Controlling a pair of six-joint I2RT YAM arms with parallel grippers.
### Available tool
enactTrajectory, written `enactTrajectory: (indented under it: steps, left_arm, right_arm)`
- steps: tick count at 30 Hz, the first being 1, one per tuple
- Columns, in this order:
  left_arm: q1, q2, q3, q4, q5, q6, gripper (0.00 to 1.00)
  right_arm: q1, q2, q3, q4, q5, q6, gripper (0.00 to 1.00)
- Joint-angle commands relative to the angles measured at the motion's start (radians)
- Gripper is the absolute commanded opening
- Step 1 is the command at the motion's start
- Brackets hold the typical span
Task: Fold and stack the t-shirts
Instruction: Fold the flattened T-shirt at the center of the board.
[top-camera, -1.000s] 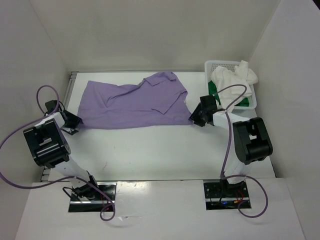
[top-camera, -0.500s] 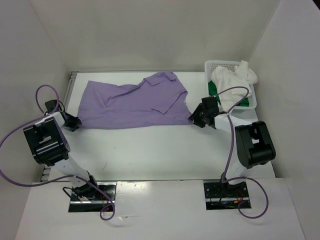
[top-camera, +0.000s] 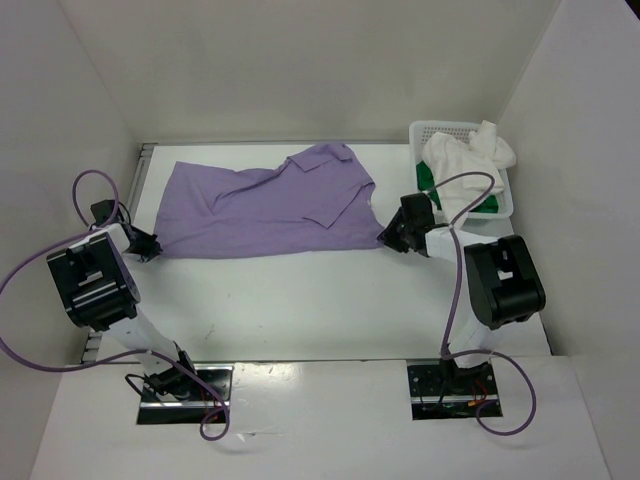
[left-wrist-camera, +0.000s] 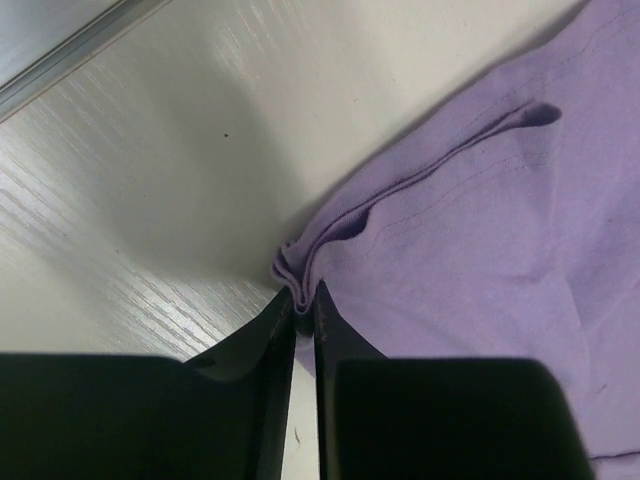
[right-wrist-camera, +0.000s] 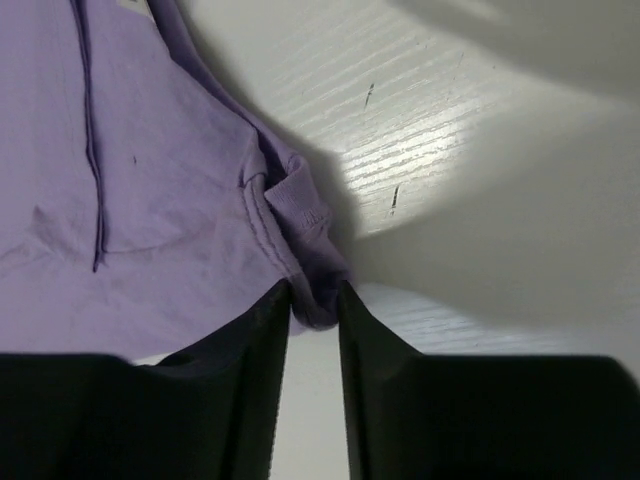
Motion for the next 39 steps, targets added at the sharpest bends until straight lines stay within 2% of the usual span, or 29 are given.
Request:
enactTrajectory:
  steps: [1,3,5,7,12,14,18,23,26,27,29,30,31,32,34,37,39]
  left_arm:
    - [0.004,0.013,0.001,-0.017,-0.009,0.029,0.16]
    - [0.004,-0.008,-0.010,-0.026,-0.009,0.029,0.16]
    - [0.004,-0.019,-0.010,-0.026,-0.009,0.029,0.15]
    - [0.004,-0.031,-0.010,-0.046,-0.009,0.038,0.14]
    - [0.004,-0.095,-0.037,-0.107,-0.019,0.061,0.12]
    - [0.004,-0.105,-0.037,-0.160,-0.019,0.090,0.12]
    - [0.004,-0.164,-0.037,-0.258,-0.028,0.137,0.12]
    - [0.004,-0.211,-0.048,-0.362,-0.061,0.156,0.12]
    - [0.004,-0.257,-0.068,-0.390,-0.104,0.147,0.14]
    - [0.004,-0.257,-0.068,-0.399,-0.127,0.147,0.19]
    - [0.004,-0.257,-0.051,-0.414,-0.140,0.136,0.37]
    - [0.004,-0.243,-0.041,-0.425,-0.140,0.127,0.59]
    - [0.004,-0.243,-0.031,-0.434,-0.156,0.127,0.70]
    - [0.004,-0.243,-0.016,-0.434,-0.166,0.116,0.81]
    - [0.004,-0.243,0.004,-0.443,-0.175,0.105,1.00]
    - [0.004,-0.243,0.083,-0.456,-0.152,0.105,1.00]
    - [-0.057,-0.243,0.108,-0.422,-0.092,0.105,0.82]
  right_arm:
    - [0.011,0.047,0.035,0.001,0.025,0.031,0.29]
    - [0.011,0.062,0.057,-0.020,0.025,0.040,0.24]
    - [0.011,0.074,0.057,-0.034,0.025,0.052,0.12]
    - [0.021,0.047,0.034,-0.053,0.025,0.066,0.09]
    - [0.021,-0.200,-0.106,-0.163,0.056,0.089,0.09]
    - [0.001,-0.293,-0.138,-0.261,0.056,0.089,0.09]
    - [-0.071,-0.581,-0.210,-0.439,0.015,0.098,0.09]
    - [-0.067,-0.702,-0.215,-0.621,-0.025,0.153,0.09]
    - [-0.087,-0.759,-0.245,-0.636,-0.065,0.197,0.09]
    - [-0.104,-0.769,-0.261,-0.636,-0.088,0.207,0.09]
    - [-0.114,-0.782,-0.270,-0.652,-0.088,0.207,0.20]
    - [-0.114,-0.794,-0.270,-0.665,-0.079,0.207,0.26]
    - [-0.114,-0.803,-0.270,-0.675,-0.079,0.207,0.30]
    - [-0.114,-0.814,-0.270,-0.676,-0.079,0.207,0.40]
    - [-0.114,-0.814,-0.243,-0.685,-0.067,0.195,0.49]
    - [-0.114,-0.814,-0.193,-0.668,-0.054,0.161,0.55]
    - [-0.099,-0.756,-0.181,-0.610,-0.093,0.133,0.52]
